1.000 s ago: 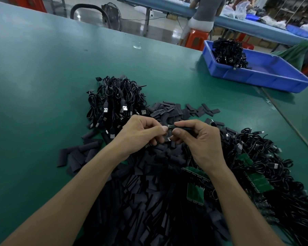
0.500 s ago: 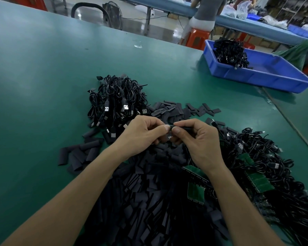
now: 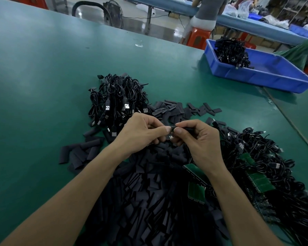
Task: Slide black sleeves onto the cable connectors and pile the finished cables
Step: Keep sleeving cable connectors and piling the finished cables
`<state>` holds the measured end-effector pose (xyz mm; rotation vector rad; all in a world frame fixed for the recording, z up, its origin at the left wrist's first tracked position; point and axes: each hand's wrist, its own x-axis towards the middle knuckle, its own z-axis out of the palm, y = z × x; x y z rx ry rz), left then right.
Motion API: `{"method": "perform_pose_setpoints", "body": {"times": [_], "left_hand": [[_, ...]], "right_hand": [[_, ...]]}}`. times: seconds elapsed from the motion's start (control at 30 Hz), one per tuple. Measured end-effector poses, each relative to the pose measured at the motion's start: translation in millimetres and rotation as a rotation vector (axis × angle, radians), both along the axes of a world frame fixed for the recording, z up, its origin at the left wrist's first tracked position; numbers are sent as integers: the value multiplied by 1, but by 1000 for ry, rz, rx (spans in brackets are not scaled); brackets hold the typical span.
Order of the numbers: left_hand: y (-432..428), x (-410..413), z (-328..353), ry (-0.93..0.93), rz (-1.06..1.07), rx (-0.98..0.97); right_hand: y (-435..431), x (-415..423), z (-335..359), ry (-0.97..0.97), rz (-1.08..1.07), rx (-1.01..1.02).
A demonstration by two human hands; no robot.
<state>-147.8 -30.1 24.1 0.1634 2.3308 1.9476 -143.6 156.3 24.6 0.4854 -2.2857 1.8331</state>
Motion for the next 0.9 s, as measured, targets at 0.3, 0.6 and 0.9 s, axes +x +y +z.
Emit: {"method": "perform_pose_setpoints", "body": {"times": [0.3,0.6,0.9], "left_hand": [[2,1,4,-25,-35,35],[10,3,-2,38,14,-10],[13,5,-4,8,5,64]], "right_hand": [[-2,-1,4,46,-43,43],[-3,-2,2,80,-229,-16],[1,-4,6,81,-94,-30]]}}
